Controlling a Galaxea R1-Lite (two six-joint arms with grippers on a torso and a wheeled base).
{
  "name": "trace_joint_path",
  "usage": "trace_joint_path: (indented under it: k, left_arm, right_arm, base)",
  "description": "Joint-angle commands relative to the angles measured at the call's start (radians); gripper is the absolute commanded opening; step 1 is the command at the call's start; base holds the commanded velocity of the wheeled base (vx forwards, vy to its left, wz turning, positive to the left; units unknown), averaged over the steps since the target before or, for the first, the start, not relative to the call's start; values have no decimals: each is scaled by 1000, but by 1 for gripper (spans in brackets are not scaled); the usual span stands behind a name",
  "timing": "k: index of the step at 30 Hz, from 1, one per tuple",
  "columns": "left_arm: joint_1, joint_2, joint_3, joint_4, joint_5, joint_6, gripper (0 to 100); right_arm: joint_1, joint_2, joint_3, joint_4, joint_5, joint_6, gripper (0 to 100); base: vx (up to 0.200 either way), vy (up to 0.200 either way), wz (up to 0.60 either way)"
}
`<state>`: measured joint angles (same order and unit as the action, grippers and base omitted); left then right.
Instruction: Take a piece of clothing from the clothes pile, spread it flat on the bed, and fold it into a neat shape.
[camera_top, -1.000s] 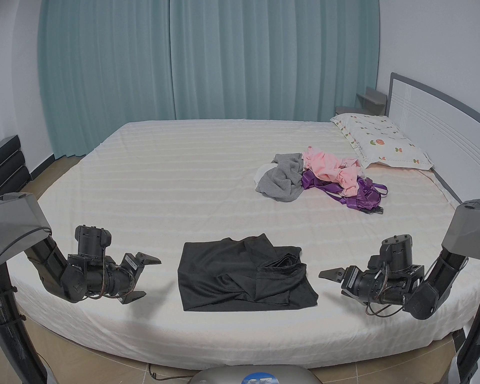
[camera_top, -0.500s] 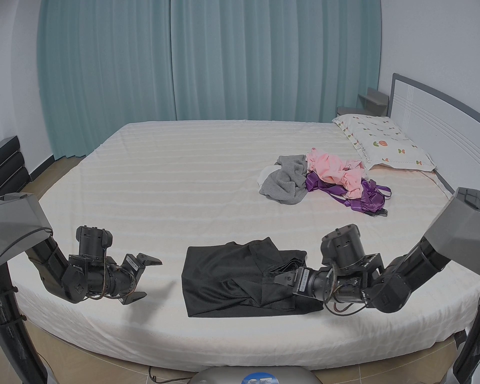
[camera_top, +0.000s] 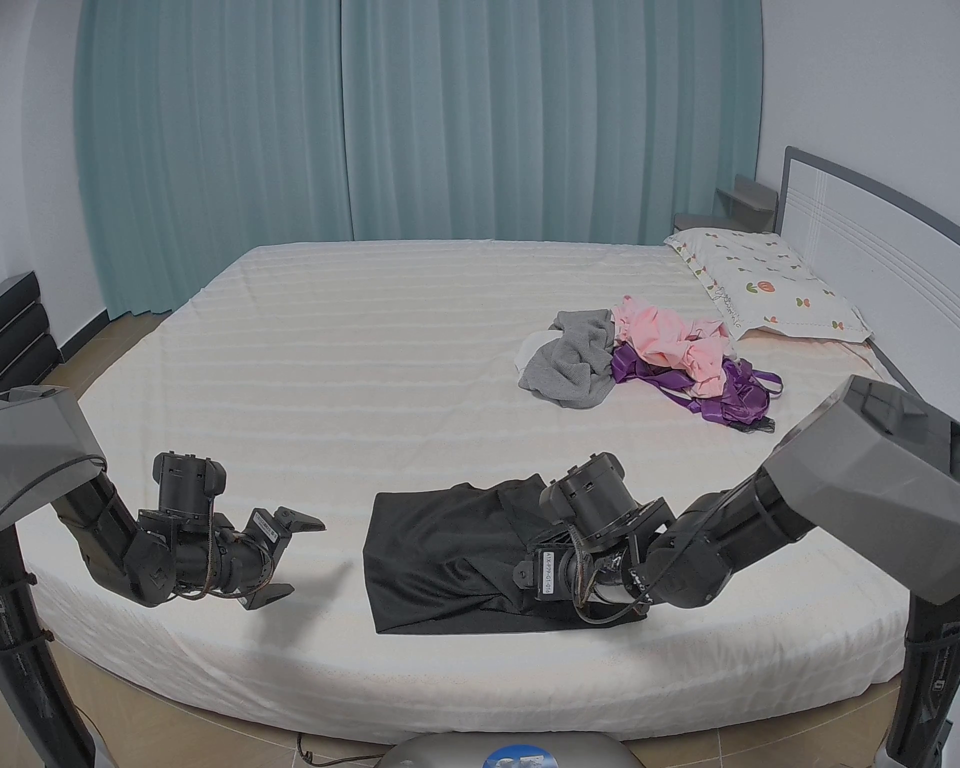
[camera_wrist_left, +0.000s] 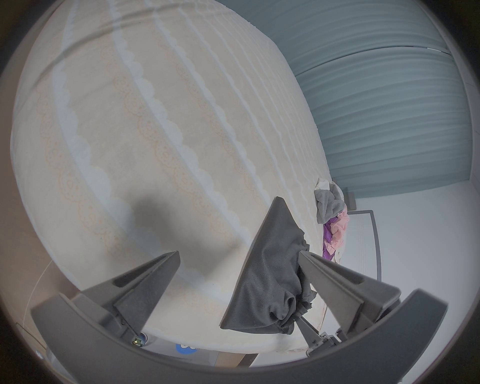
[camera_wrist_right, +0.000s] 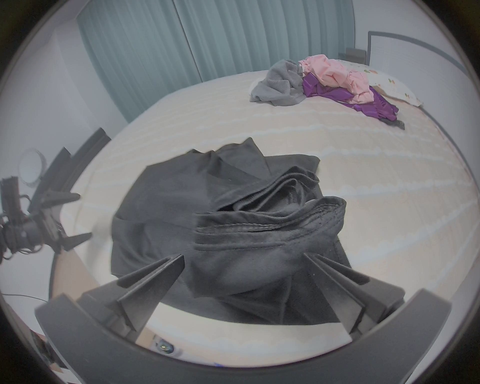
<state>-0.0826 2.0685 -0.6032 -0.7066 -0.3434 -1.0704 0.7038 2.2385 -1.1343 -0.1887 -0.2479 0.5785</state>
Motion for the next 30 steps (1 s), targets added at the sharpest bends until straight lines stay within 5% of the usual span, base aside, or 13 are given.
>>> trace_joint_path:
  k: [1, 10, 20, 30]
  left_arm:
    - [0, 5, -1, -1, 0, 0, 100]
    - [0, 5, -1, -1, 0, 1, 100]
    - [0, 5, 0, -1, 1, 3, 100]
    - [0, 5, 0, -1, 3, 3, 100]
  right_arm:
    - [-9, 66, -36, 41, -36, -28, 100]
    - [-55, -40, 33, 104, -50, -26, 100]
    - [-93, -181, 317, 80, -36, -17, 100]
    - [-133, -283, 432, -156, 79, 50, 100]
  base:
    - [0, 0, 0]
    - [0, 0, 0]
    - [0, 0, 0]
    - [0, 0, 0]
